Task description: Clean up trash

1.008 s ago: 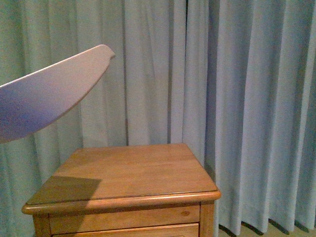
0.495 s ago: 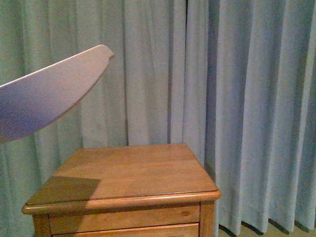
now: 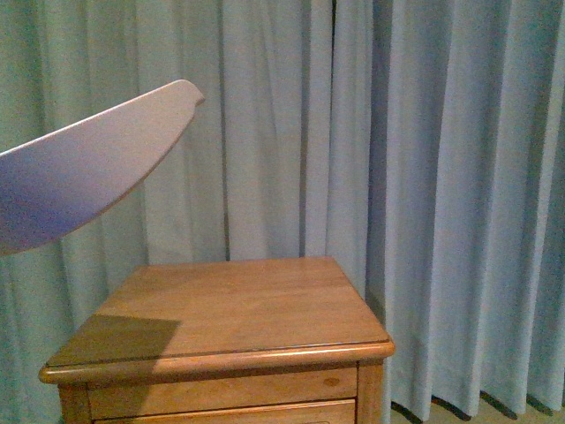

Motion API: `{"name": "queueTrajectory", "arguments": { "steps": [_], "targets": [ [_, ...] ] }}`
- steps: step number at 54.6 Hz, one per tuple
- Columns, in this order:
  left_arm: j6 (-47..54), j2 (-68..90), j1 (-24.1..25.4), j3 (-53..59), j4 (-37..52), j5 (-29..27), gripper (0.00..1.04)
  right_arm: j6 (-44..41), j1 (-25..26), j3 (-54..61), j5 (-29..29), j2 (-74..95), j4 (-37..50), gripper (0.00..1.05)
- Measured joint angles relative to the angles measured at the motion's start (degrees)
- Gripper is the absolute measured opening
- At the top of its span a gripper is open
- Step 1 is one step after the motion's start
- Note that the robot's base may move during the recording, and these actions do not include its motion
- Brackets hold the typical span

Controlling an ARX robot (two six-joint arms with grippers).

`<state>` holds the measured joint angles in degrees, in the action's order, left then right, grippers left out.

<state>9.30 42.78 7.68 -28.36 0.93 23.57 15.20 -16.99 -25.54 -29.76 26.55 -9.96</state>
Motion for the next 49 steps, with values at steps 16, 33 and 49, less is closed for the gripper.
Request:
{"name": "queueTrajectory", "arguments": {
  "steps": [16, 33, 49],
  "targets": [
    [0.00, 0.00, 0.00, 0.00, 0.00, 0.00, 0.27, 0.02, 0.00, 0.00, 0.00, 0.00, 0.00, 0.19],
    [0.00, 0.00, 0.00, 0.00, 0.00, 0.00, 0.27, 0.02, 0.00, 0.00, 0.00, 0.00, 0.00, 0.19],
    [-0.04, 0.00, -0.04, -0.02, 0.02, -0.13, 0.27, 0.02, 0.00, -0.22, -0.39, 0.00, -0.02, 0.19]
  ]
}}
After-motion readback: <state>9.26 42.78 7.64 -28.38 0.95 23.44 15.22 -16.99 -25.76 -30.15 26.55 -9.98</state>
